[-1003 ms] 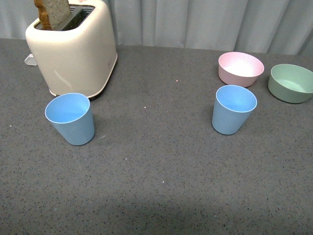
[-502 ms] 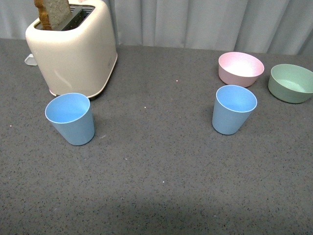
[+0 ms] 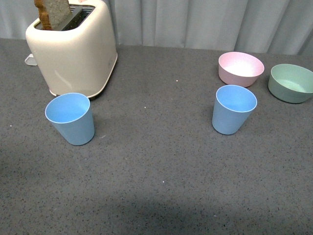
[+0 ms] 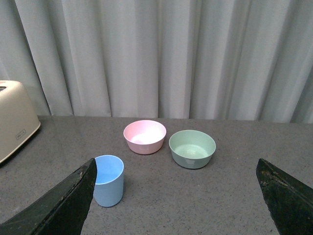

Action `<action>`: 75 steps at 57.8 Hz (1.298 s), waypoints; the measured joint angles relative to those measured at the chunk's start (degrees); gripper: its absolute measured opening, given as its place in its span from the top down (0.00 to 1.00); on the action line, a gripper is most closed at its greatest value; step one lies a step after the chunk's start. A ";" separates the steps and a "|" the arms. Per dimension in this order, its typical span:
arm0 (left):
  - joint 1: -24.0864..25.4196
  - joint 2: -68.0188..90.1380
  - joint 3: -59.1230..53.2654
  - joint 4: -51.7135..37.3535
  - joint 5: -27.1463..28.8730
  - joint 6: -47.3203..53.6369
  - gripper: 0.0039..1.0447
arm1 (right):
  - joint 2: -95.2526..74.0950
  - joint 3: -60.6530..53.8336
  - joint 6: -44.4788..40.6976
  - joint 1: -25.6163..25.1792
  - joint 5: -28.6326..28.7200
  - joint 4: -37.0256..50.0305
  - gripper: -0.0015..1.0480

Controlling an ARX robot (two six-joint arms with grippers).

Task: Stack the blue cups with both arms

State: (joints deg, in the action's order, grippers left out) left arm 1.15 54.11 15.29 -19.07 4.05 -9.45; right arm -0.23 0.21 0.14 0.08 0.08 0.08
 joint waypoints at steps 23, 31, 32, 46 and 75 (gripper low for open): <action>-2.56 36.92 21.62 3.32 -8.98 -4.31 0.06 | 0.00 0.00 0.00 0.00 0.00 0.00 0.09; -2.75 42.36 25.51 6.05 -9.46 -4.63 0.06 | 0.00 0.00 0.00 0.00 0.00 0.00 0.09; -2.80 43.43 26.18 6.43 -10.32 -4.81 0.06 | 0.00 0.00 0.00 0.00 0.00 0.00 0.09; -3.39 51.08 31.30 13.53 -9.92 -7.91 0.06 | 0.00 0.00 0.00 0.00 0.00 0.00 0.09; -5.14 55.41 35.04 17.57 -9.68 -10.84 0.54 | 0.02 0.00 0.00 0.00 0.02 0.00 0.09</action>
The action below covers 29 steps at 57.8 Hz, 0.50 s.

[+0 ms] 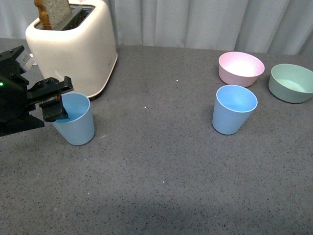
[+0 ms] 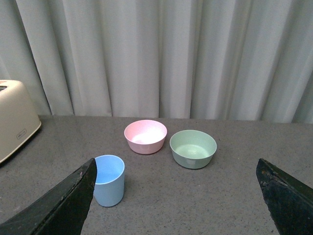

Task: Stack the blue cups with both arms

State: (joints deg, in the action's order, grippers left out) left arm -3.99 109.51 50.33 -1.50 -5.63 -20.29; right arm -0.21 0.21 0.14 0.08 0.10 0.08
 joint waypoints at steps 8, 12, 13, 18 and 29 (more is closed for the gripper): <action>-0.42 0.07 0.24 0.24 0.48 -0.13 0.72 | -0.02 0.00 0.00 0.00 0.00 0.00 0.09; -0.52 0.07 0.50 0.66 0.79 0.02 0.82 | 0.00 0.00 0.00 0.00 0.00 0.00 0.09; -0.57 0.07 0.55 0.79 0.94 0.07 0.86 | -0.02 0.00 0.00 0.00 -0.02 0.00 0.09; -0.79 0.07 0.55 1.25 0.98 0.48 0.97 | -0.02 0.00 0.00 0.00 -0.02 0.00 0.09; -2.64 -0.39 1.03 3.65 2.34 1.88 0.97 | -0.02 0.00 0.00 0.00 0.00 0.00 0.09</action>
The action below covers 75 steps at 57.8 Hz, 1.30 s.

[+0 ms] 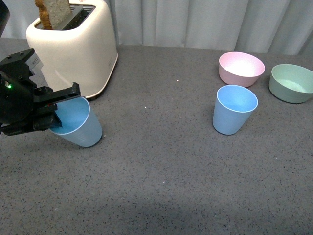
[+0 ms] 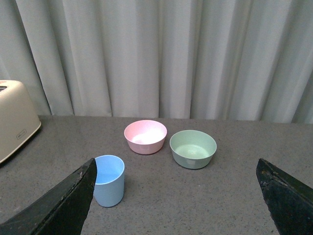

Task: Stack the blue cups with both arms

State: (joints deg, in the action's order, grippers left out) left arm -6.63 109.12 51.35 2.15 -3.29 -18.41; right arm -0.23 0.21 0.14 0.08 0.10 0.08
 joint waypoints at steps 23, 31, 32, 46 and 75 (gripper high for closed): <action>-12.63 3.19 10.16 3.19 4.63 -1.99 0.97 | 0.00 0.00 0.00 0.00 0.00 0.00 0.09; -17.55 7.69 14.45 5.49 7.26 -3.89 0.97 | 0.00 0.00 0.00 0.00 -0.02 0.00 0.09; -17.99 8.22 14.97 5.75 7.45 -4.02 0.97 | 0.00 0.00 0.00 0.00 -0.02 0.00 0.09; -19.58 10.60 18.53 7.63 8.96 -6.14 0.97 | 0.00 0.00 0.00 0.00 0.00 0.00 0.09; -20.11 8.04 18.58 7.76 10.82 -5.18 0.39 | 0.02 0.00 0.00 0.00 0.00 0.00 0.09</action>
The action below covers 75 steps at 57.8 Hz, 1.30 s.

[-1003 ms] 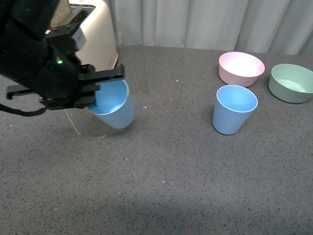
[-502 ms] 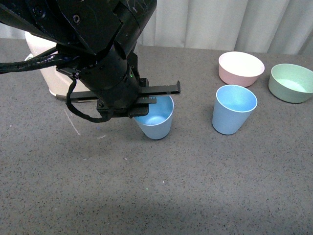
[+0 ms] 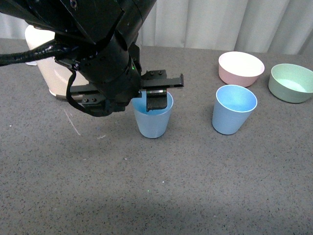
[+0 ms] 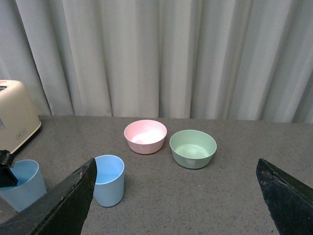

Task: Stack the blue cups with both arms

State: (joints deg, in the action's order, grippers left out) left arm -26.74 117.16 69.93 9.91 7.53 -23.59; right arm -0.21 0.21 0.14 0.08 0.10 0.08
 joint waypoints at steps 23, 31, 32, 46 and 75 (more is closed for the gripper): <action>0.04 -2.03 -1.18 -3.17 4.83 4.50 0.08 | -0.02 0.00 0.00 0.00 0.00 0.00 0.09; 2.80 -3.93 -26.43 -57.22 14.43 18.40 0.36 | -0.02 0.00 0.00 0.00 -0.11 -0.02 0.09; 3.13 -4.26 -27.71 -60.13 14.25 19.02 0.38 | -0.02 0.00 0.00 0.00 -0.11 -0.02 0.09; 10.10 -20.35 -44.68 -83.30 9.14 22.29 0.76 | -0.02 0.00 -0.02 0.00 0.00 -0.02 0.09; 19.15 -47.71 -62.36 -70.97 0.07 23.10 0.97 | -0.02 0.00 0.00 0.00 -0.02 -0.02 0.09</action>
State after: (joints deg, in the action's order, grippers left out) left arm -7.60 69.45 7.57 -61.06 7.60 -0.49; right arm -0.23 0.21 0.14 0.08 0.08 0.05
